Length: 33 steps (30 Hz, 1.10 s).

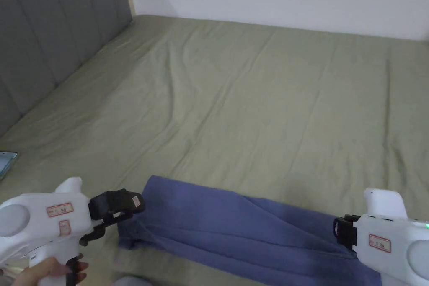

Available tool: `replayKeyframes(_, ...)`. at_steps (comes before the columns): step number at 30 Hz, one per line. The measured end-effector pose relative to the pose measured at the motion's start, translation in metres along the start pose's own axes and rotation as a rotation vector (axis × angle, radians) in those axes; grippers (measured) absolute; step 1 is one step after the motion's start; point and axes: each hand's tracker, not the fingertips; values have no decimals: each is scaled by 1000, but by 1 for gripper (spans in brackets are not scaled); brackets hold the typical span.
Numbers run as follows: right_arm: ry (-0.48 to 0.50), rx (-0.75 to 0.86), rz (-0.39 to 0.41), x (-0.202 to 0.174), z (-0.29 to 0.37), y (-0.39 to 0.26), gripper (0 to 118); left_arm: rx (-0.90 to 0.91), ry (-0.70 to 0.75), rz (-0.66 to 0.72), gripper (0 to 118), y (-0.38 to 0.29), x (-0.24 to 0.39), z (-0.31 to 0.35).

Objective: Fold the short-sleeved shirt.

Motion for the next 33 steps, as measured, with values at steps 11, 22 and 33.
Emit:
replayKeyframes(11, 7, -35, 7, 1, -3, -4, 0, -45, -194, 387, 11, -12, -23, -14)
replayKeyframes(22, 3, -27, -87, 34, 11, -12, 0, -27, -68, 191, 11, 11, -40, -9)
replayKeyframes(33, -9, -16, -197, 64, 20, -26, 0, 82, 103, 8, 11, 24, -6, 24)
